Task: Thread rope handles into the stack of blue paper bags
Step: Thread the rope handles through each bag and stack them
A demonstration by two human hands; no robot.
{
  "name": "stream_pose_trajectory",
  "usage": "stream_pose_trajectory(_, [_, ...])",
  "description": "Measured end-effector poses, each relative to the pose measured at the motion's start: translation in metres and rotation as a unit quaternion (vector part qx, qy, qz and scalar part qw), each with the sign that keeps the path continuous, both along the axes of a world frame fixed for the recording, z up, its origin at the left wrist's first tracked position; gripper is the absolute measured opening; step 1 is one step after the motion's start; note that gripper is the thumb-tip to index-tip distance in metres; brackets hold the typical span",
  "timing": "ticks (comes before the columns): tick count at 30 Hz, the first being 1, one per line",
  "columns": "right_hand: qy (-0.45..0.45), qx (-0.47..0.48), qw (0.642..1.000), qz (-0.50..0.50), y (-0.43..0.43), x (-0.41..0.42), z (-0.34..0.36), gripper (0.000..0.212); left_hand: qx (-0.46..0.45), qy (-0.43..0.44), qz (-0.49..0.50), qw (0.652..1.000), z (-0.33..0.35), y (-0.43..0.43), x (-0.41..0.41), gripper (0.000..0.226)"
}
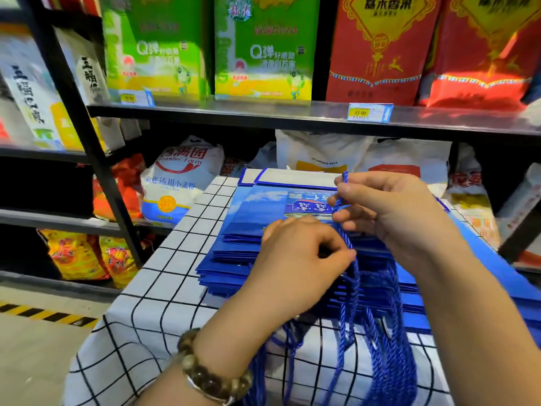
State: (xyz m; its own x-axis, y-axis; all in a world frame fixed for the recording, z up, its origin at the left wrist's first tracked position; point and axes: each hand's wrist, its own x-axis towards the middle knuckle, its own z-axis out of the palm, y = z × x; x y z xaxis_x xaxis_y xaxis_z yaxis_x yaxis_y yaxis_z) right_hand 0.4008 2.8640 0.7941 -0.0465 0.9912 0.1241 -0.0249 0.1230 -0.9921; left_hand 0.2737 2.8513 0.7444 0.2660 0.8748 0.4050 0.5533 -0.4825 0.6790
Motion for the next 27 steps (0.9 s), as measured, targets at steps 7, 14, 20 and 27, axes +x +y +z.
stream_pose_trajectory(7, [0.014, 0.004, 1.0, -0.008, 0.006, 0.001, -0.008, 0.019, -0.107, -0.139, 0.032, 0.984, 0.01, 0.013, -0.003, 0.029])
stream_pose_trajectory(14, [-0.11, 0.023, 0.994, -0.011, 0.006, 0.003, -0.007, 0.005, -0.128, -0.235, 0.006, 0.964, 0.026, 0.018, -0.007, 0.033])
stream_pose_trajectory(20, [-0.362, 0.022, 0.923, 0.125, -0.006, -0.008, -0.009, 0.025, -0.114, -0.325, 0.015, 0.939, 0.059, 0.041, -0.023, 0.025])
stream_pose_trajectory(27, [-0.366, 0.062, 0.927, 0.054, 0.017, -0.029, -0.006, 0.028, -0.17, -0.385, 0.025, 0.907, 0.053, 0.063, -0.044, 0.019])
